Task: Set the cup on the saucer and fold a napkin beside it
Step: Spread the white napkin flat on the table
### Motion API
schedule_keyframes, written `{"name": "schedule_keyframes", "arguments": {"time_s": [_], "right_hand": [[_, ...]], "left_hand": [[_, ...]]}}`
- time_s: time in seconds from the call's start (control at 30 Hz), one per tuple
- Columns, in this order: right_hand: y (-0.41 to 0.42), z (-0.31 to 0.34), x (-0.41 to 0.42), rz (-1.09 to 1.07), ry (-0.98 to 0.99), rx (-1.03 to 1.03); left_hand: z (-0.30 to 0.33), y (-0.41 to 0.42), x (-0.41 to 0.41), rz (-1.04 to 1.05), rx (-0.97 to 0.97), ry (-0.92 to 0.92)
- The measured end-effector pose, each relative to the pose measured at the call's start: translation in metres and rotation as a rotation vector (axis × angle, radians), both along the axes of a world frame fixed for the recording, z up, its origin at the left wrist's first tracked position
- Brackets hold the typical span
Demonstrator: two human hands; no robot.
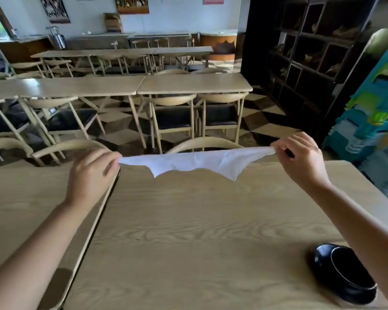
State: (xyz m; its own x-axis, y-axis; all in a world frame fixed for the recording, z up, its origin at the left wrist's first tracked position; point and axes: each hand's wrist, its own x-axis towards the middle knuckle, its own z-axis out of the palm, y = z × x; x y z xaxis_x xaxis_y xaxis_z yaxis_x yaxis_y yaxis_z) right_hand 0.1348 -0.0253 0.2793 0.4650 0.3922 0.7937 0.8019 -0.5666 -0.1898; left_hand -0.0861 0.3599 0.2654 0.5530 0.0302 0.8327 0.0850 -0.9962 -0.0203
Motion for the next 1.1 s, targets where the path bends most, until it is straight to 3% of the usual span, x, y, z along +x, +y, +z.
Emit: {"name": "schedule_keyframes", "arguments": {"time_s": [0.1,0.23,0.37,0.5,0.57,0.77,0.97,1.1], "right_hand": [[-0.019,-0.074,-0.031,0.064,0.077,-0.107],[-0.037,-0.168,-0.068,0.024,0.308,-0.236],[-0.044,-0.241,-0.108,-0.033,0.532,-0.364],[-0.050,-0.288,-0.147,-0.129,0.752,-0.434],[-0.055,-0.301,-0.161,-0.149,0.780,-0.449],[-0.070,-0.318,-0.183,-0.100,0.577,-0.489],[-0.072,-0.323,-0.206,-0.140,0.575,-0.460],[-0.052,-0.314,-0.212,-0.216,0.602,-0.365]], "left_hand": [[-0.085,-0.015,-0.034,-0.063,-0.057,0.127],[-0.177,-0.040,-0.069,-0.083,-0.147,0.438],[-0.241,-0.060,-0.098,-0.073,-0.219,0.733],[-0.282,-0.072,-0.122,-0.059,-0.301,0.901],[-0.296,-0.074,-0.134,-0.068,-0.299,0.904],[-0.315,-0.072,-0.159,-0.159,-0.284,0.752],[-0.316,-0.078,-0.172,-0.129,-0.285,0.709],[-0.307,-0.100,-0.160,-0.059,-0.390,0.699]]}}
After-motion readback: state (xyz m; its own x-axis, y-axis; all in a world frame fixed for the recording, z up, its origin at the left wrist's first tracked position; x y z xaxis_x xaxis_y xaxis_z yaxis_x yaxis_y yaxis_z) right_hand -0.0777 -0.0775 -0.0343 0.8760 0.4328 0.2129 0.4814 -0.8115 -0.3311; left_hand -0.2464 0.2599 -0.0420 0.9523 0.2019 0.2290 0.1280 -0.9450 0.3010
